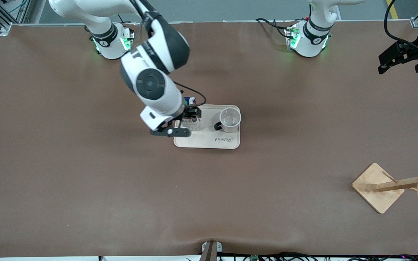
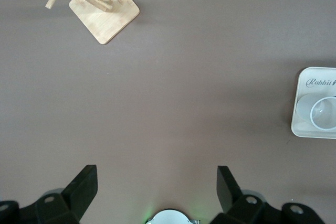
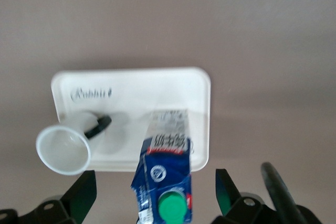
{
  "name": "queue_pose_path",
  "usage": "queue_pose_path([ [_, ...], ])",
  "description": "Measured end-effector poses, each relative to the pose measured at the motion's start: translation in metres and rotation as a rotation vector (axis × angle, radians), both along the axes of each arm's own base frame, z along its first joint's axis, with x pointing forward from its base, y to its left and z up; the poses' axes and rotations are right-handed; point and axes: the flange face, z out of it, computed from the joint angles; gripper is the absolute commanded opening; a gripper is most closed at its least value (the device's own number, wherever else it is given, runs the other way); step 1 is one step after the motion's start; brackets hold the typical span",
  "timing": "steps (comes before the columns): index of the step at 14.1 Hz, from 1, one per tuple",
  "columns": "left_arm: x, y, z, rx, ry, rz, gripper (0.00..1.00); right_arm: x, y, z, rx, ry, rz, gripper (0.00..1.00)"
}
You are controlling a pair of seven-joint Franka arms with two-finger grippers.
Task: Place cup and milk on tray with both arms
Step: 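Lower the milk carton onto the tray beside the mug with the right gripper, then open the right gripper and withdraw it from the carton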
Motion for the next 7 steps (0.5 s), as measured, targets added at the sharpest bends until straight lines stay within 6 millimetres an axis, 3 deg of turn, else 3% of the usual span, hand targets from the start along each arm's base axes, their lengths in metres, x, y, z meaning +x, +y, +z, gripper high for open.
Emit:
queue_pose_path([
  [2, 0.001, 0.0, 0.0, 0.0, -0.001, 0.0, 1.0, 0.022, -0.035, 0.025, 0.02, -0.029, -0.054, 1.0],
  [5, 0.005, -0.001, -0.004, -0.001, 0.004, -0.002, 1.0, 0.039, -0.075, 0.045, 0.02, -0.023, -0.105, 1.0],
  [7, 0.008, -0.003, -0.007, -0.001, 0.008, -0.007, 1.0, 0.05, -0.105, 0.071, 0.028, -0.038, -0.146, 1.0],
])
